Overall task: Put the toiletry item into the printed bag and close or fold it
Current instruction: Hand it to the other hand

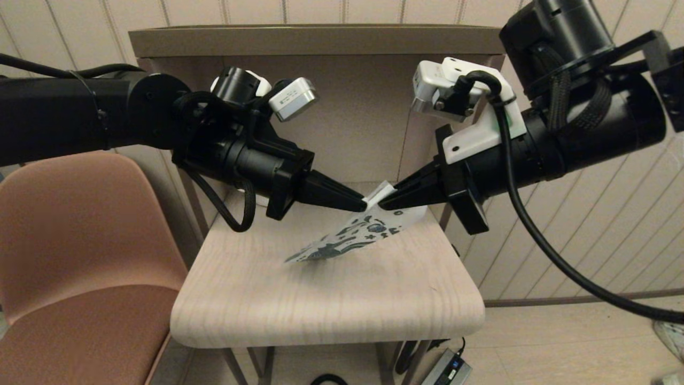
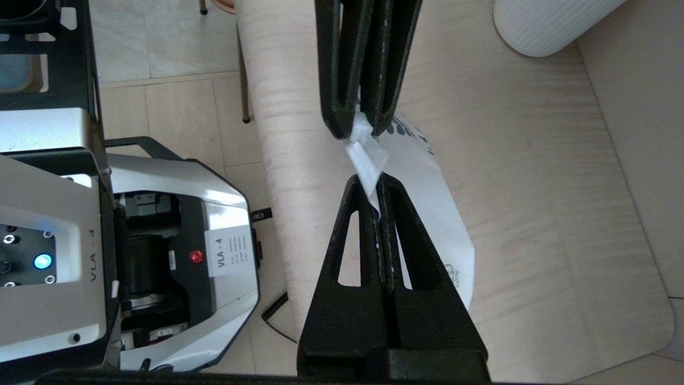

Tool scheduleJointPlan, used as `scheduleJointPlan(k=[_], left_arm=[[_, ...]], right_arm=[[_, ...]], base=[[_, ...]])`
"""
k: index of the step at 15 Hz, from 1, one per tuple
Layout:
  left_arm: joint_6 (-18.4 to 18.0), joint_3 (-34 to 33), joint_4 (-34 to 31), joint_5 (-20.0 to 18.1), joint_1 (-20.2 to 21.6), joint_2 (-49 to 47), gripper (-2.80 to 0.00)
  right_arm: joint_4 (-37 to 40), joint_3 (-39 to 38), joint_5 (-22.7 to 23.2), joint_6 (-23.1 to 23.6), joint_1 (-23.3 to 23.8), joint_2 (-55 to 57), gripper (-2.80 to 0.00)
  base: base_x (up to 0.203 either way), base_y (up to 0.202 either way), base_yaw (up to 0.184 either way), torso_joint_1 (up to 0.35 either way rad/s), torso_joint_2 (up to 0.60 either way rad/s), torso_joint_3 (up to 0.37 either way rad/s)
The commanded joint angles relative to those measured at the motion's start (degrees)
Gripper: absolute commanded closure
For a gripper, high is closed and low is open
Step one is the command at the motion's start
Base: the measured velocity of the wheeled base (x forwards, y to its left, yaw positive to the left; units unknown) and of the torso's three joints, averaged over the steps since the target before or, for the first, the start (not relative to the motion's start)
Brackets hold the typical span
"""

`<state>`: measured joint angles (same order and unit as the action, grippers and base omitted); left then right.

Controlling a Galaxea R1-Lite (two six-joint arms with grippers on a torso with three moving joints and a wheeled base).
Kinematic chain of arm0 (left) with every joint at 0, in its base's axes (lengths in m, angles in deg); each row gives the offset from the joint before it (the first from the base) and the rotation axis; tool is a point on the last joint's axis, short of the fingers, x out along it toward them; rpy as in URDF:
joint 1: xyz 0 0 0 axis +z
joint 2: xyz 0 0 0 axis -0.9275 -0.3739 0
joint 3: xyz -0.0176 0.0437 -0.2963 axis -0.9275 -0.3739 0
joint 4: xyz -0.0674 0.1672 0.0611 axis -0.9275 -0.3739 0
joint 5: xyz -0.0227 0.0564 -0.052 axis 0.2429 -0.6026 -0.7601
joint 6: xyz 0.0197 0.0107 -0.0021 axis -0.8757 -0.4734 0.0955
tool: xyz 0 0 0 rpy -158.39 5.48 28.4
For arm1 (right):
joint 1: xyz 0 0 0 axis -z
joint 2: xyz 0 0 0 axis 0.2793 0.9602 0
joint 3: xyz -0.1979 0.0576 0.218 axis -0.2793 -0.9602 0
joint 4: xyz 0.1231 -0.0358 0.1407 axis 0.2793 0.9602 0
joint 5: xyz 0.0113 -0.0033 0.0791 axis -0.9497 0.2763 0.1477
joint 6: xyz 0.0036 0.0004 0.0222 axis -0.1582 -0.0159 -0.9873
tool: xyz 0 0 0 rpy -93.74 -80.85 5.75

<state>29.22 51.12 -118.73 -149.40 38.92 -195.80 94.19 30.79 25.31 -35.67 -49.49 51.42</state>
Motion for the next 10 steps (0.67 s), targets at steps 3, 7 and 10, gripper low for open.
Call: scheduleJointPlan(k=[3,7,10], left_arm=[[-0.26,-0.32,-0.20,-0.35,0.65,-0.39,0.00],[-0.26,-0.73,-0.20,-0.35,0.83,-0.39,0.00],[-0.17,-0.18,-0.11,-0.44,0.83,-0.30,0.00]], right_arm=[[0.07,0.80,0.19,0.12,0.13,-0.19,0.00],[0.10,2.02,0.28,0.04,0.48,-0.28,0.00],[0.25,1.16,0.28,-0.04,0.24,-0.28,0.00]], base=[[0.000,0.000,0.000,0.000,0.00,0.000],[0.000,0.000,0.000,0.000,0.00,0.000],[0.000,0.000,0.000,0.000,0.00,0.000]])
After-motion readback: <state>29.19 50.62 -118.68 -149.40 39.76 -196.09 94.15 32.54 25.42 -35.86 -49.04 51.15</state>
